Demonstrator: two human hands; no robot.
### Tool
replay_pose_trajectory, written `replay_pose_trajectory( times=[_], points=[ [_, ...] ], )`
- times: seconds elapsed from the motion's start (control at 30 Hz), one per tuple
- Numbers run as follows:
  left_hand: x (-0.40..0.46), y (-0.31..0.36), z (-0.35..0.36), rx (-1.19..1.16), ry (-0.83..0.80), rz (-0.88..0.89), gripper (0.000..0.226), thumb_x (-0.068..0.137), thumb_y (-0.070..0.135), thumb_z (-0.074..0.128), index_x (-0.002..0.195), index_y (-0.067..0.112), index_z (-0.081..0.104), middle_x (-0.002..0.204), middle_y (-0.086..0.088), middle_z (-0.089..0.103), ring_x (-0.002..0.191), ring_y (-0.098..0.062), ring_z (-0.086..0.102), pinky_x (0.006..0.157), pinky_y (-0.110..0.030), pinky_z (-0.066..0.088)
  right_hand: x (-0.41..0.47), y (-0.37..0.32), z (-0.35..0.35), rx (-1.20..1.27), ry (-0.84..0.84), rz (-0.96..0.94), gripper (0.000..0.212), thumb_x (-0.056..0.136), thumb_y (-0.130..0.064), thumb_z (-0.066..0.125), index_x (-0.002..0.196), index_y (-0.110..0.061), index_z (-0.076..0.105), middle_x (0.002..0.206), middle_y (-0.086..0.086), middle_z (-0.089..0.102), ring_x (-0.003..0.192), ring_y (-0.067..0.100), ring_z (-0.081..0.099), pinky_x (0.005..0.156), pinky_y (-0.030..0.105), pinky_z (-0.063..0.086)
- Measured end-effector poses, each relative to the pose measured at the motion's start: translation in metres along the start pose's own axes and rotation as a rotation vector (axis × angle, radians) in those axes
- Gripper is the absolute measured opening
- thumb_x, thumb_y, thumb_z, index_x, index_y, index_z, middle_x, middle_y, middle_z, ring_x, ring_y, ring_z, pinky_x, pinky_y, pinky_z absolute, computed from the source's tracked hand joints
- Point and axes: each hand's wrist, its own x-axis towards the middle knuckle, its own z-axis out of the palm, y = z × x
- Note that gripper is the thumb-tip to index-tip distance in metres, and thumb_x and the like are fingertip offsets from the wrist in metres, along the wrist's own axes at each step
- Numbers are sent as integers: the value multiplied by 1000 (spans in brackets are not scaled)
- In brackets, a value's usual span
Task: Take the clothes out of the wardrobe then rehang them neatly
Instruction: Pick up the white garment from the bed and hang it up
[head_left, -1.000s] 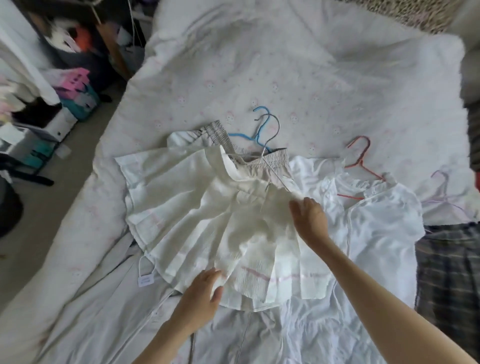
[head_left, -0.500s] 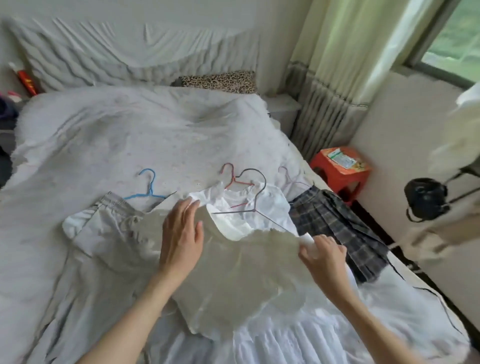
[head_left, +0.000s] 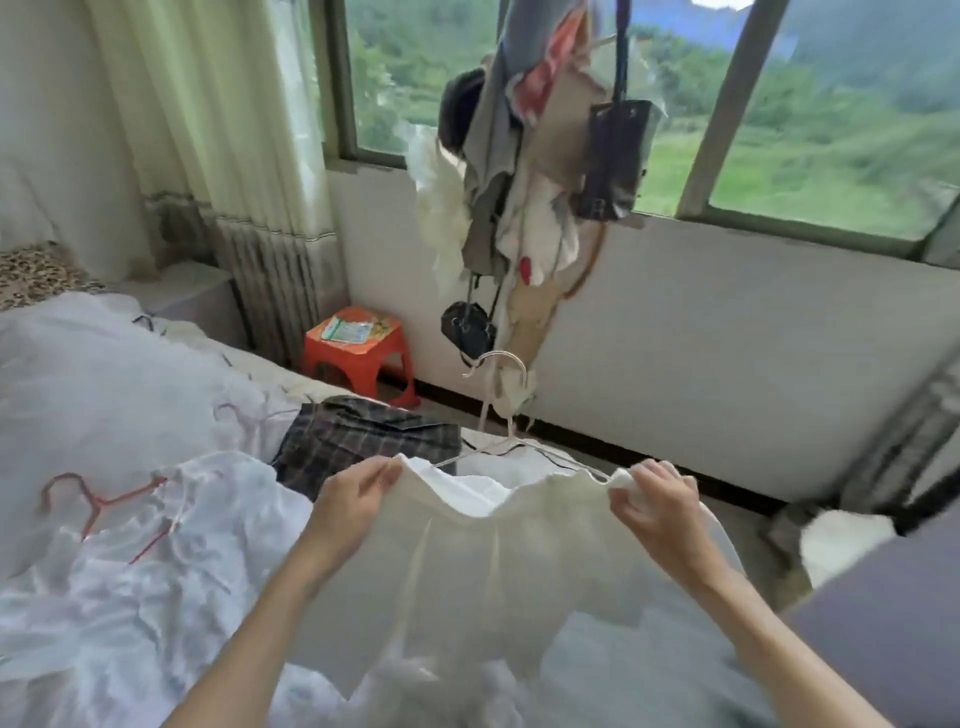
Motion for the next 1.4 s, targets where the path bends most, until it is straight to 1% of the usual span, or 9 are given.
replay_pose_trajectory(
  times=[0.13, 0.3, 0.43, 0.67, 0.83, 1.07, 1.2, 1.3, 1.4],
  points=[
    [29, 58, 72, -29, -29, 148, 19, 92, 22, 54, 95, 12, 70, 89, 2, 70, 85, -13, 62, 78, -20, 46, -14, 65, -55, -119, 73, 10, 17, 73, -32, 46, 60, -22, 47, 62, -8, 52, 68, 10, 39, 63, 31, 30],
    [41, 119, 175, 97, -267, 393, 37, 90, 41, 45, 107, 17, 67, 100, 6, 67, 94, -12, 61, 86, -31, 47, -35, 141, -130, -45, 211, 169, 31, 75, -38, 47, 63, -12, 61, 63, -19, 44, 66, 5, 39, 64, 31, 35],
    [50, 141, 254, 139, -359, 479, 33, 89, 44, 43, 80, 15, 55, 69, 4, 56, 66, -13, 51, 67, -31, 44, -54, 185, -180, -79, 276, 257, 40, 77, -44, 47, 65, -9, 62, 66, -12, 49, 72, 10, 44, 63, 22, 19],
    [37, 200, 378, 100, -259, 721, 15, 87, 27, 49, 73, 22, 47, 58, 9, 50, 63, -7, 42, 52, -30, 32, -118, 252, -254, 7, 327, 572, 12, 83, -12, 67, 77, -3, 70, 66, -16, 59, 78, 17, 51, 78, 35, 40],
    [39, 234, 444, 130, -331, 895, 16, 90, 36, 35, 78, 29, 41, 61, 11, 47, 65, -10, 45, 63, -29, 25, -152, 261, -293, 42, 563, 668, 12, 83, -27, 64, 89, -20, 73, 89, -19, 67, 90, 3, 59, 82, 10, 41],
    [23, 297, 512, -38, -442, 1011, 30, 91, 33, 32, 74, 21, 54, 64, 11, 49, 68, -9, 41, 67, -29, 23, -196, 276, -316, 48, 399, 915, 34, 93, -34, 49, 124, -22, 58, 128, -19, 49, 121, -6, 42, 105, 15, 29],
    [26, 320, 536, -105, -525, 957, 26, 90, 25, 37, 73, 16, 55, 63, 10, 47, 64, -5, 40, 69, -31, 24, -205, 289, -329, -148, 404, 951, 25, 93, -15, 55, 115, -16, 66, 116, -8, 59, 110, 6, 53, 91, 3, 34],
    [29, 335, 553, -159, -607, 925, 23, 87, 23, 38, 69, 18, 51, 59, 13, 41, 65, -2, 38, 69, -31, 23, -200, 295, -331, -232, 314, 1011, 24, 91, -25, 58, 112, -20, 67, 97, -8, 60, 94, 10, 56, 85, 20, 42],
    [37, 339, 578, -152, -674, 1009, 22, 88, 20, 42, 69, 30, 40, 57, 14, 40, 62, -12, 40, 70, -29, 21, -194, 291, -331, -263, 241, 1135, 27, 91, -37, 54, 73, -17, 58, 74, -8, 48, 70, 10, 47, 68, 29, 39]
  ],
)
